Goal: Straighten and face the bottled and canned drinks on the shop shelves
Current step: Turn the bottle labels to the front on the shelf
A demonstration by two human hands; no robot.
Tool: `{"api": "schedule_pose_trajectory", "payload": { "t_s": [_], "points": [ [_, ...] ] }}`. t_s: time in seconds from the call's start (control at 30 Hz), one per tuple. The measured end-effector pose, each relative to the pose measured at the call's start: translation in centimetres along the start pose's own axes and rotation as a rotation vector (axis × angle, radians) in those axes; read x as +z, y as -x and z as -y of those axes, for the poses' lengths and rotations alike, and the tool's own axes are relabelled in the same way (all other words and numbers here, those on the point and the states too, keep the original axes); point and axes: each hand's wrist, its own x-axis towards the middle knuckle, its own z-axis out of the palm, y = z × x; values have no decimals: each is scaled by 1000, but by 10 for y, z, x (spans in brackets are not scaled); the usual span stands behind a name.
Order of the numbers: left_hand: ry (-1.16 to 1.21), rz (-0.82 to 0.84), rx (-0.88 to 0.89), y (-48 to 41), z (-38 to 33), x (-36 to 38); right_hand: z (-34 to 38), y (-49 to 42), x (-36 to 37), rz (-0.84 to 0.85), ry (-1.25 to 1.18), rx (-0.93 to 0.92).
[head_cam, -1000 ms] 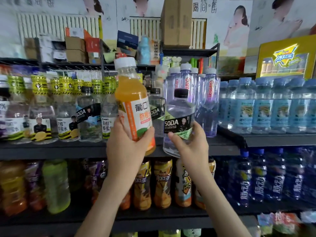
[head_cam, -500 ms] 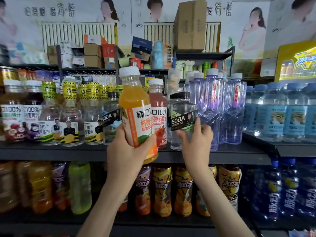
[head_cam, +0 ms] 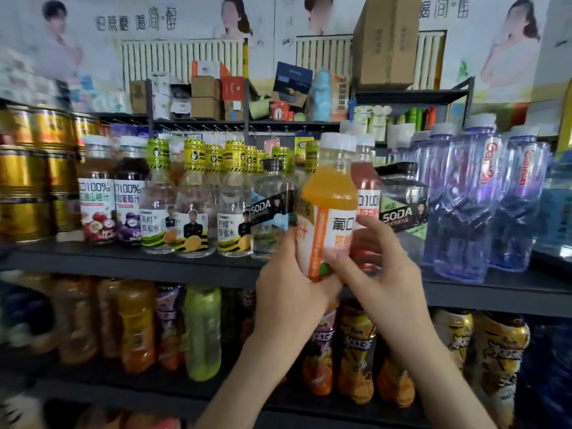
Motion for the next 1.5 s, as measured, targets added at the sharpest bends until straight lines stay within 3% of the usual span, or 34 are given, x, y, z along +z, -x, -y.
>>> {"api": "schedule_pose_trajectory", "payload": {
  "t_s": [0.13, 0.47, 0.87, 1.13, 1.23, 1.4, 1.5],
  "points": [
    [-52, 79, 98, -5, 28, -31, 12, -2, 45, 38, -35, 104],
    [99, 381, 208, -51, 97, -134, 52, 5, 143, -174, -261, 217],
    [244, 306, 160, -71, 124, -205, 84, -6, 203, -49, -424, 197],
    [-31, 170, 128, -72, 136, -227, 87, -14, 241, 179, -393, 177],
    [-32, 229, 118, -74, 143, -234, 87, -10, 249, 176, -357, 153],
    [148, 498, 85, -82, 139, -245, 84, -7, 237, 133, -400, 197],
    [241, 427, 82, -92, 140, -238, 85, -7, 220, 77, -403, 199]
  ]
}}
